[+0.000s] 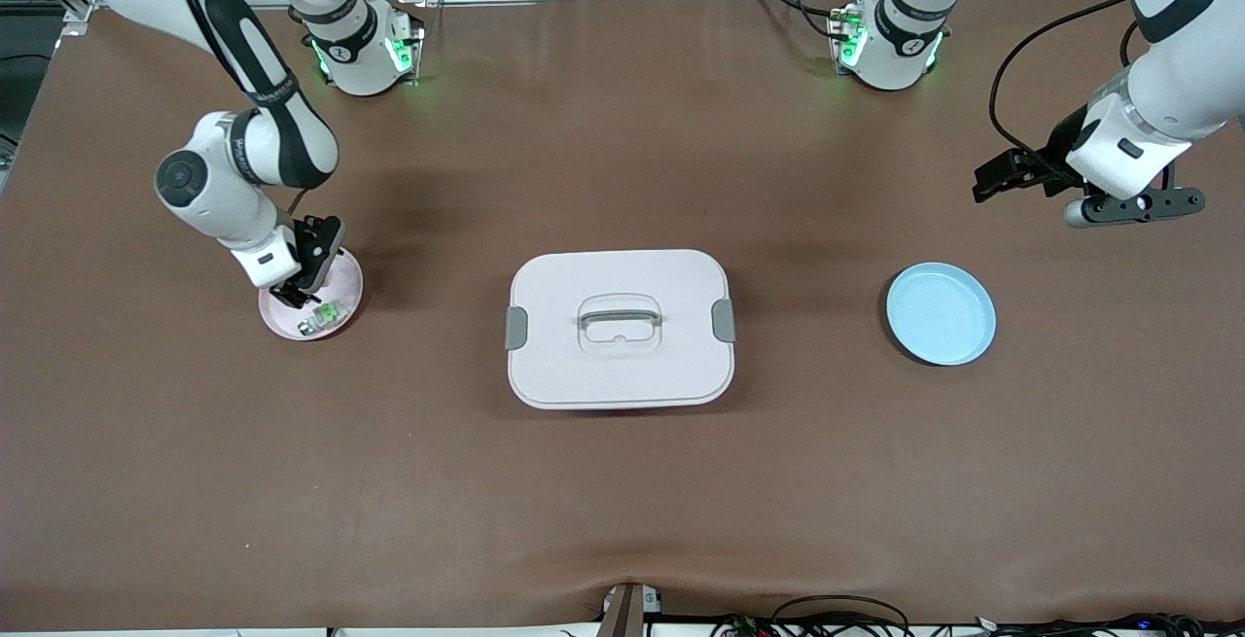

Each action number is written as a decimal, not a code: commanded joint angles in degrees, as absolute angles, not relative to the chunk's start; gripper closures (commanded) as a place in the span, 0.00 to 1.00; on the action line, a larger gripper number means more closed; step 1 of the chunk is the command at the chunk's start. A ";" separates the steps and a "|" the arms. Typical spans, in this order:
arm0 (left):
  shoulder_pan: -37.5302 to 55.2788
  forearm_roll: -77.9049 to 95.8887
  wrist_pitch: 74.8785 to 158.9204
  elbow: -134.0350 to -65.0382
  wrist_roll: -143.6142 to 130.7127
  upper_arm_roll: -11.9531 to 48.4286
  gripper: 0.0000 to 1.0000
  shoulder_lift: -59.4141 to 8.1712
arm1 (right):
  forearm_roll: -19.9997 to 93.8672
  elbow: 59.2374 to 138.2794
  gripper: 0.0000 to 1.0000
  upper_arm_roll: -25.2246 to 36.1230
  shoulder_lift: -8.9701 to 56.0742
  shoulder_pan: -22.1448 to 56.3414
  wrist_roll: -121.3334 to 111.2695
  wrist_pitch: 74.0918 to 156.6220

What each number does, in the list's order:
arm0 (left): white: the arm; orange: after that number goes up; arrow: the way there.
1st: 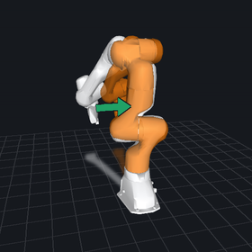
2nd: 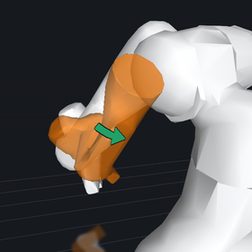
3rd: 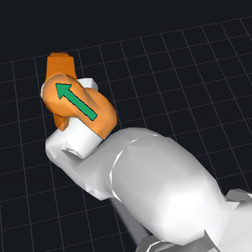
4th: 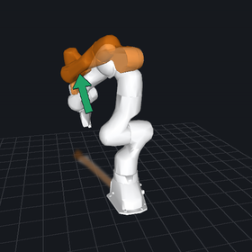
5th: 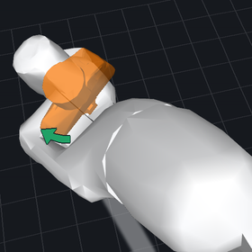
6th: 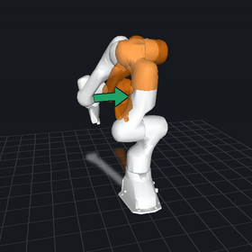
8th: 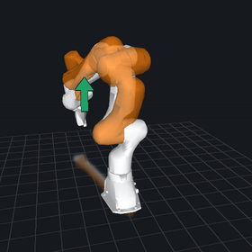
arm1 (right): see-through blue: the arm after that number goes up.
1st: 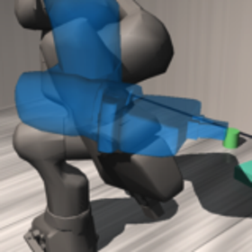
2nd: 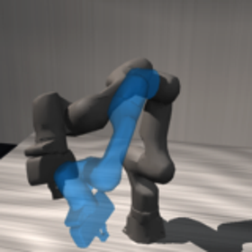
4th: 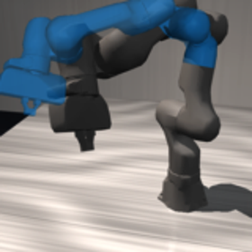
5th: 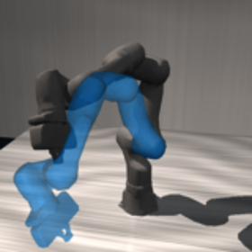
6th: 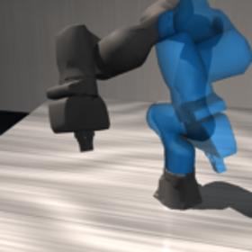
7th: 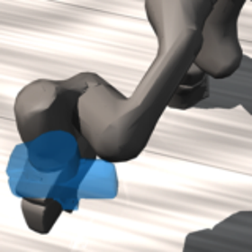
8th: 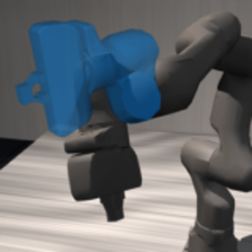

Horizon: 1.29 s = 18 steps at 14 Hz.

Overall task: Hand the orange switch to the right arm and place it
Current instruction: 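Open the right gripper and raise it from the white plate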

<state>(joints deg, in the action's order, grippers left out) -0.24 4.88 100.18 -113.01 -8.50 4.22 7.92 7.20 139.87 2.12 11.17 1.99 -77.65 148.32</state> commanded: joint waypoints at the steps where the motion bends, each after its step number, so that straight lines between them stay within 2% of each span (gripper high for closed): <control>1: 2.45 3.52 99.49 -112.76 -8.44 1.42 0.00 8.09 | 8.17 132.57 0.00 2.55 7.04 1.50 -71.49 132.43; 4: 2.11 3.43 99.32 -112.24 -8.09 0.88 0.00 8.09 | 7.74 124.13 0.00 2.90 4.93 1.32 -62.43 119.57; 7: 2.02 3.52 98.97 -110.23 -7.91 0.88 0.00 7.91 | 7.21 118.67 0.00 2.90 4.92 -1.31 -56.98 112.96; 12: 2.11 3.43 98.00 -107.58 -7.73 0.97 0.00 8.00 | 6.25 114.87 0.00 2.64 3.60 -4.14 -41.44 105.74; 15: 2.02 1.77 94.41 -105.48 -7.39 1.14 0.00 8.35 | -4.28 110.93 0.00 1.32 4.13 1.03 -21.41 101.17; 18: 2.02 0.62 91.50 -103.28 -4.16 1.32 0.00 8.79 | -4.93 109.87 0.00 1.49 3.69 3.69 -16.62 100.99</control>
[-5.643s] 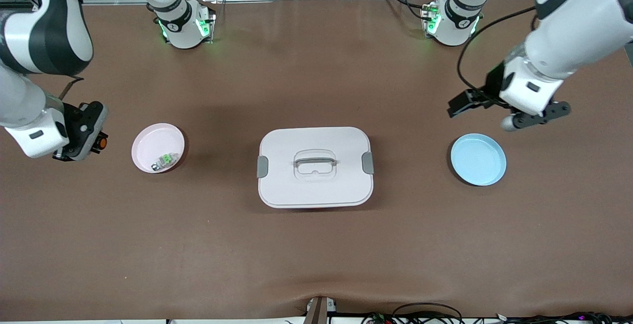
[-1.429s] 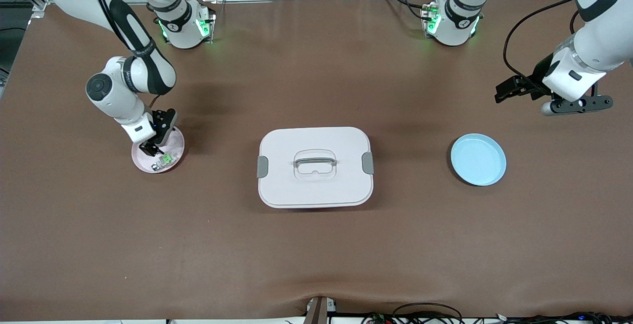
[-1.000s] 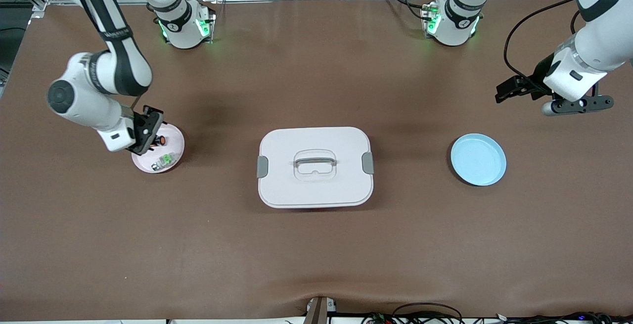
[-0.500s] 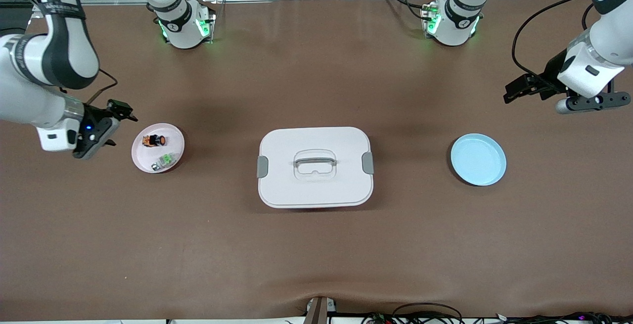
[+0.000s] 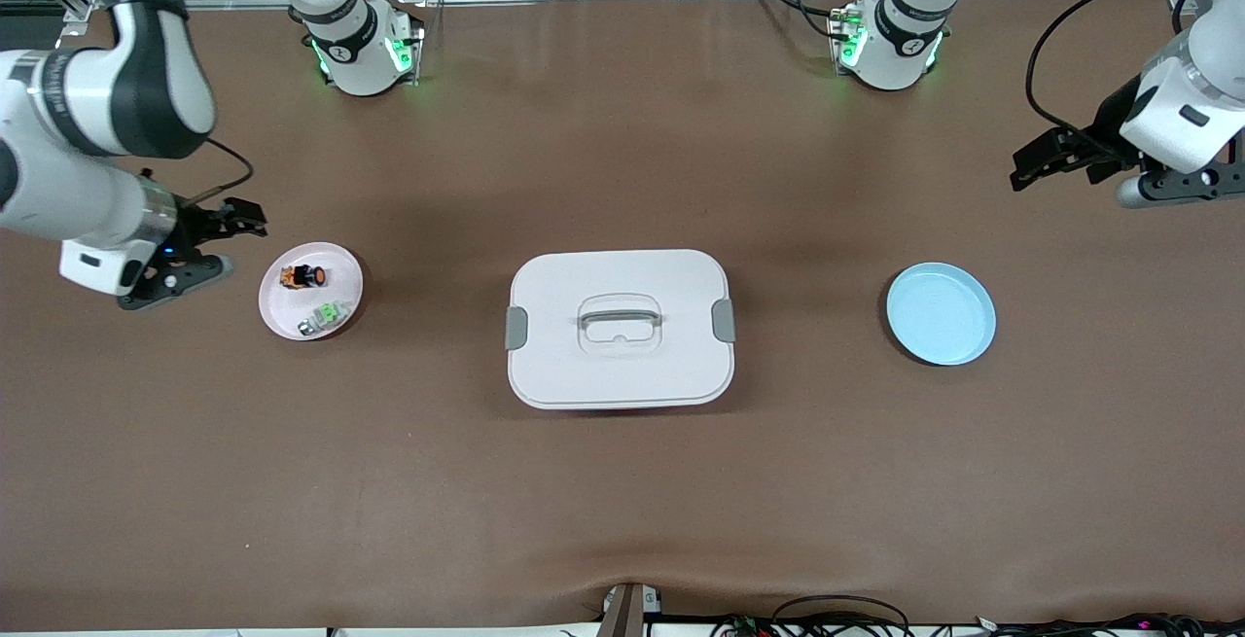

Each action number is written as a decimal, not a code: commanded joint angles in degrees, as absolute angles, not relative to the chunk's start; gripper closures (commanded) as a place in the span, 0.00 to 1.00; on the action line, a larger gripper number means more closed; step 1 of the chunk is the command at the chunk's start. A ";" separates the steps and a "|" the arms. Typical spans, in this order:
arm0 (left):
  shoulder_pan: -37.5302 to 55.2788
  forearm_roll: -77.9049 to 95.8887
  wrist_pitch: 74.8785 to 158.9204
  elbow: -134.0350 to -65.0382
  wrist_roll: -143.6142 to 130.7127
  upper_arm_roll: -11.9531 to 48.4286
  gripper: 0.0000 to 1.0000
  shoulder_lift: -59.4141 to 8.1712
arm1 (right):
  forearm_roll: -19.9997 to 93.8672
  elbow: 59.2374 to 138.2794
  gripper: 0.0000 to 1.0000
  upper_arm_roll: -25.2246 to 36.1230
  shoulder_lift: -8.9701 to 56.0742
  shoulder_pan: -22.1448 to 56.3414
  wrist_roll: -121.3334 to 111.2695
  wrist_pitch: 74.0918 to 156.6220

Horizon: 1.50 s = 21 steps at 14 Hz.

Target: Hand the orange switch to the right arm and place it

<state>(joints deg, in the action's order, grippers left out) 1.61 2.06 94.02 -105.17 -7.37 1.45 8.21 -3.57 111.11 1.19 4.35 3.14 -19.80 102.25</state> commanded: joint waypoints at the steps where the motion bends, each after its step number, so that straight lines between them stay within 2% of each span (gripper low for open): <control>1: 2.02 0.35 90.36 -102.40 -1.87 1.23 0.00 8.79 | -4.57 108.65 0.00 1.84 3.43 3.43 -14.87 100.20; 5: 2.02 0.44 88.86 -100.20 -3.68 1.49 0.00 8.88 | -4.31 95.92 0.00 2.37 4.57 1.05 -8.81 89.93; 11: 2.02 0.44 88.24 -99.67 -4.75 1.41 0.00 10.55 | -4.13 81.67 0.00 2.46 4.66 -2.37 -7.12 84.12; 13: 2.02 0.44 88.15 -99.41 -4.75 1.14 0.00 10.46 | -3.87 81.04 0.00 2.37 4.66 -2.37 -6.60 84.64; 16: 2.02 0.53 88.07 -98.27 -4.66 1.23 0.00 10.28 | 1.83 81.47 0.00 2.55 4.57 -3.33 -6.50 84.11; 19: 1.93 0.53 88.07 -98.26 -3.78 0.88 0.00 9.85 | 10.43 81.74 0.00 2.64 4.57 -7.63 -7.20 81.67; 21: 2.20 0.44 88.07 -98.17 -4.65 1.23 0.00 9.14 | 10.28 82.61 0.00 2.46 4.31 -7.39 -7.12 80.86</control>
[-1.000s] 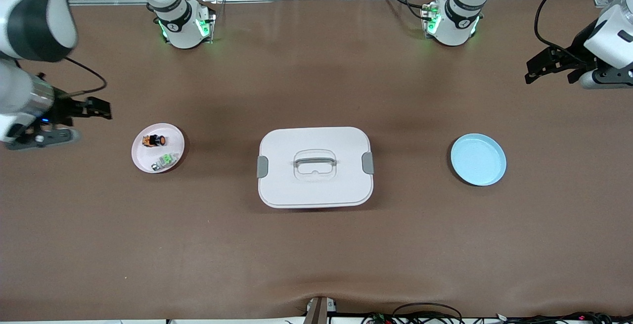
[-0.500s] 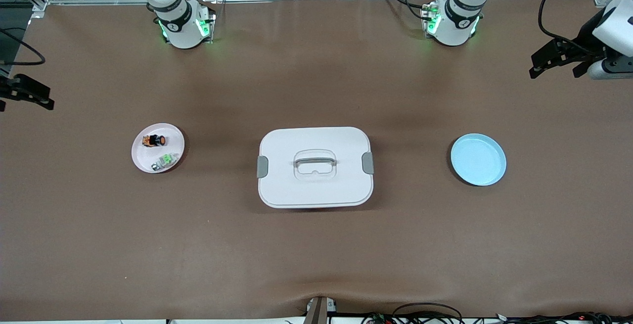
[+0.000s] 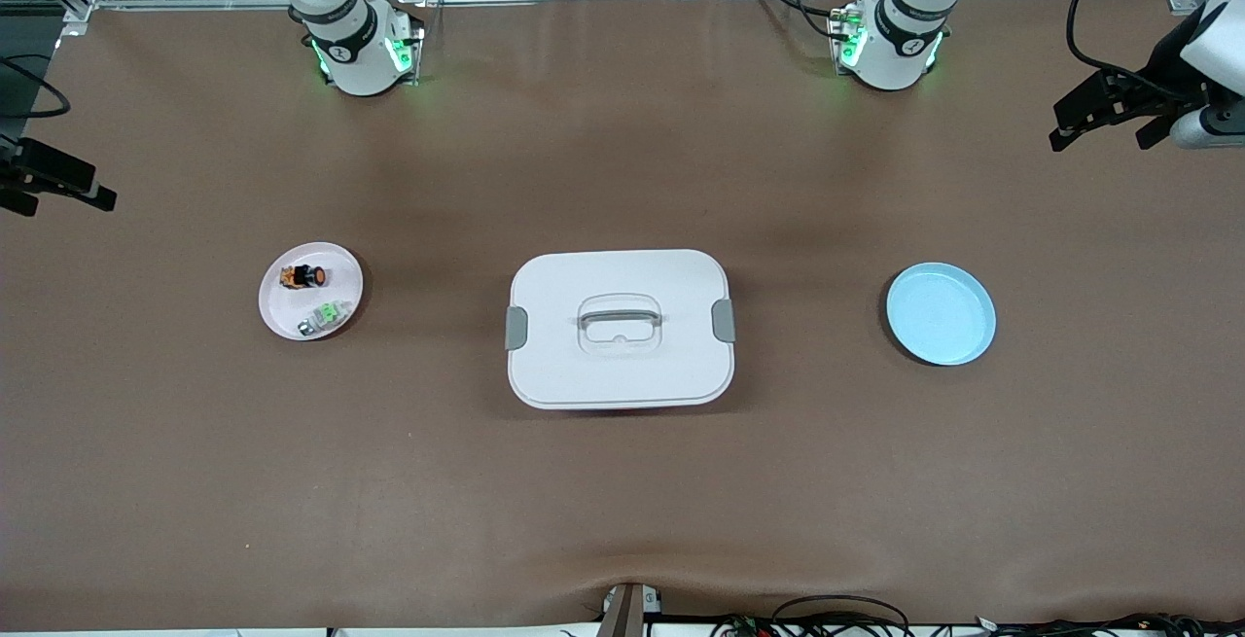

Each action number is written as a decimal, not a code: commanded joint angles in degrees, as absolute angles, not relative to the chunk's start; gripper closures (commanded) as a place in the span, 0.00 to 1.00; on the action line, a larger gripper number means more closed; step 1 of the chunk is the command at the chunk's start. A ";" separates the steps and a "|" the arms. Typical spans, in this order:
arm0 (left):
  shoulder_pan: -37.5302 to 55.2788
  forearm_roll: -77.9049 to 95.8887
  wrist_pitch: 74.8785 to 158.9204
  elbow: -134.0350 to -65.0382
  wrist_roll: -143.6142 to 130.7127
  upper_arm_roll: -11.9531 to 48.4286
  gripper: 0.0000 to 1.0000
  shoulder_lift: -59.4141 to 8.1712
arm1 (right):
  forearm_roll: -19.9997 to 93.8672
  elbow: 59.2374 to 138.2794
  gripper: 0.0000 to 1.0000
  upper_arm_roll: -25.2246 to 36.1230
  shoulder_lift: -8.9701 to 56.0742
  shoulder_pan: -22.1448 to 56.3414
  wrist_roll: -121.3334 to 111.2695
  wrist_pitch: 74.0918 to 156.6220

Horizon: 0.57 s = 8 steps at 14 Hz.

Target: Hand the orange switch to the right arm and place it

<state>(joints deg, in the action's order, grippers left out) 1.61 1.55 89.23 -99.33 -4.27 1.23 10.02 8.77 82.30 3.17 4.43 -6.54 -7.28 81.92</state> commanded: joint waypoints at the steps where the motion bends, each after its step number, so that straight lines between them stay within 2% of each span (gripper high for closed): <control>1: 2.20 0.44 88.07 -97.74 -4.40 1.23 0.00 9.05 | 10.11 83.92 0.00 2.37 3.70 -6.86 -7.21 81.47; 4: 2.02 0.44 87.98 -95.64 -3.96 1.06 0.00 7.57 | 2.05 84.11 0.00 2.20 2.73 -1.34 -6.95 82.52; 8: 2.11 0.53 87.54 -93.96 -3.87 1.23 0.00 7.21 | 1.23 84.55 0.00 2.29 1.41 -0.18 -6.77 83.58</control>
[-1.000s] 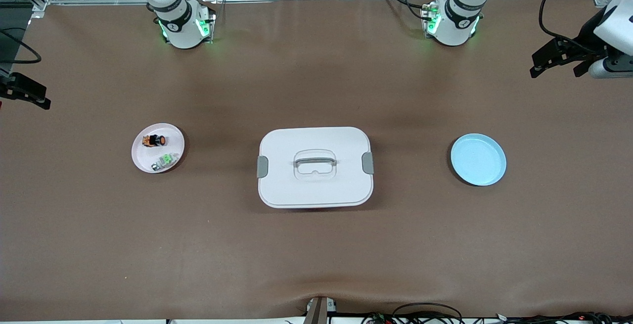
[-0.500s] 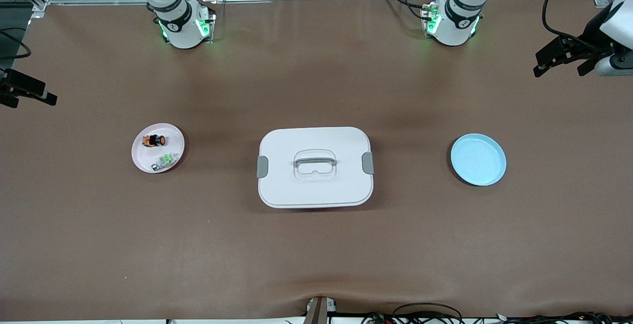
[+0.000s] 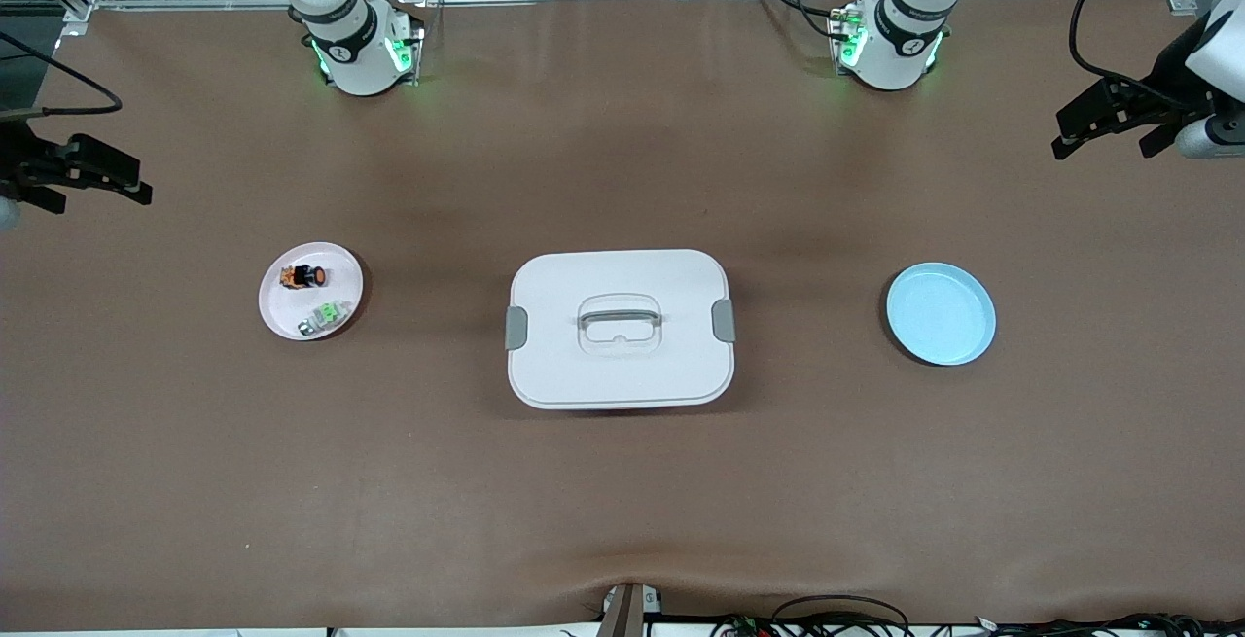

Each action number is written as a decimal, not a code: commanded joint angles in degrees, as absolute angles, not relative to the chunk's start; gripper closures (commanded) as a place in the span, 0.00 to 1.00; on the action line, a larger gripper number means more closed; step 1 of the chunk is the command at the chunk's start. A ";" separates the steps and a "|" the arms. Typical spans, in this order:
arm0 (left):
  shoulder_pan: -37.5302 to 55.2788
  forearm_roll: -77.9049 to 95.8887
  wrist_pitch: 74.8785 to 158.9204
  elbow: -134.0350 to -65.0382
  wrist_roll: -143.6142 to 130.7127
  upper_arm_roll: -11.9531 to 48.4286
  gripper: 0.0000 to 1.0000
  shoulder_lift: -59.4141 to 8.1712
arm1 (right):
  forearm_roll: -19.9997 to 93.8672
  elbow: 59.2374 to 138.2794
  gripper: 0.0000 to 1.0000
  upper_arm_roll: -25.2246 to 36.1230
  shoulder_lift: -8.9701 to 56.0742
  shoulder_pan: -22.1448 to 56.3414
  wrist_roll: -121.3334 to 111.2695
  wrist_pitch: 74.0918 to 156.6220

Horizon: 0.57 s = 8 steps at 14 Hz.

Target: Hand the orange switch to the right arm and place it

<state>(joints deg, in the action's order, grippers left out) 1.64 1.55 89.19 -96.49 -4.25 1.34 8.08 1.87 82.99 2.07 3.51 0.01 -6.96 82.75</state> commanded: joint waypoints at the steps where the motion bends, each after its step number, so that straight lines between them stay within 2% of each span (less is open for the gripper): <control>1: 2.11 0.53 87.45 -93.61 -3.87 1.23 0.00 7.21 | 1.32 85.33 0.00 2.20 0.80 -0.09 -6.77 84.02; 8: 2.46 0.70 87.27 -93.16 -3.87 1.32 0.00 7.12 | 2.81 85.87 0.00 2.37 0.26 -0.26 -6.59 84.11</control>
<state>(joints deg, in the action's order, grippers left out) 1.97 1.54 88.64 -94.85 -4.17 1.44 7.87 2.12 84.35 2.35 2.05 -0.07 -6.97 83.75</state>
